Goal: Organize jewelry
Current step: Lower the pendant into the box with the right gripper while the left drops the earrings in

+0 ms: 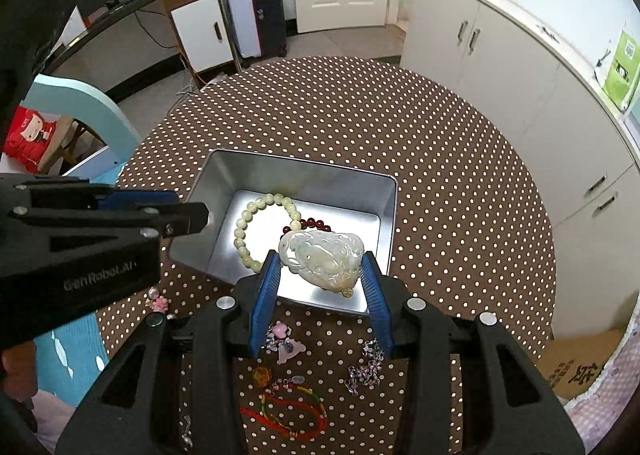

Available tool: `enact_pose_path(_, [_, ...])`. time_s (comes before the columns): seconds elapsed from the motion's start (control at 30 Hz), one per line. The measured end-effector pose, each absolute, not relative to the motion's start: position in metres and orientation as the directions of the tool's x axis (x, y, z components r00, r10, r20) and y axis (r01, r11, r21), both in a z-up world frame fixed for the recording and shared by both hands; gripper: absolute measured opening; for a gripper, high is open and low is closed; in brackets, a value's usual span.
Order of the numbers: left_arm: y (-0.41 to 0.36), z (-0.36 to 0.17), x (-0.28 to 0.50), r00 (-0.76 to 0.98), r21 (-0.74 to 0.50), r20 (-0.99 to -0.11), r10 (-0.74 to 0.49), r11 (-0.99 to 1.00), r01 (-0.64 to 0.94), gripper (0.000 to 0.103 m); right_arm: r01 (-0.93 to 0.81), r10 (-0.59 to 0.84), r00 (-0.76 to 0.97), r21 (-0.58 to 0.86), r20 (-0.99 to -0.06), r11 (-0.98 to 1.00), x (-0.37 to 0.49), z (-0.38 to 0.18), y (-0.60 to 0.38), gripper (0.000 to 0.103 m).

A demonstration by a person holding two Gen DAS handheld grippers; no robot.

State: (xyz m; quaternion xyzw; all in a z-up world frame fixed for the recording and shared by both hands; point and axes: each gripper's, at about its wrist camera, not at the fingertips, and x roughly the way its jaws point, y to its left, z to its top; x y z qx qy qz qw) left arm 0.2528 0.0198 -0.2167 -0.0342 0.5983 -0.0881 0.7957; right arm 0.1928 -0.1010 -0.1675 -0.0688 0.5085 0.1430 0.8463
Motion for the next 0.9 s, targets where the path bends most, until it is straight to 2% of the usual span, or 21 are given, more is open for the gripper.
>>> enact_pose_path(0.03, [0.019, -0.218, 0.253, 0.269, -0.159, -0.946, -0.182, 0.982, 0.106, 0.025, -0.307, 0.169, 0.437, 0.031, -0.884, 0.951, 0.195, -0.169, -0.101, 0.039])
enact_pose_path(0.07, [0.017, -0.218, 0.255, 0.270, -0.158, -0.945, -0.186, 0.980, 0.122, 0.031, -0.301, 0.165, 0.432, 0.030, -0.887, 0.953, 0.197, -0.171, -0.101, 0.039])
enact_pose_path(0.1, [0.016, -0.218, 0.256, 0.269, -0.158, -0.945, -0.188, 0.979, 0.129, 0.041, -0.298, 0.163, 0.426, 0.032, -0.890, 0.954, 0.199, -0.172, -0.100, 0.039])
enact_pose_path(0.13, [0.014, -0.219, 0.258, 0.267, -0.157, -0.945, -0.189, 0.978, 0.135, 0.043, -0.297, 0.163, 0.419, 0.035, -0.893, 0.954, 0.200, -0.174, -0.099, 0.040])
enact_pose_path(0.47, [0.020, -0.230, 0.271, 0.224, -0.189, -0.951, -0.213, 0.974, 0.127, 0.043, -0.295, 0.149, 0.357, 0.040, -0.922, 0.955, 0.211, -0.187, -0.091, 0.040])
enact_pose_path(0.9, [0.022, -0.225, 0.267, 0.231, -0.181, -0.951, -0.204, 0.976, 0.119, 0.044, -0.264, 0.137, 0.371, 0.037, -0.918, 0.964, 0.205, -0.181, -0.097, 0.040])
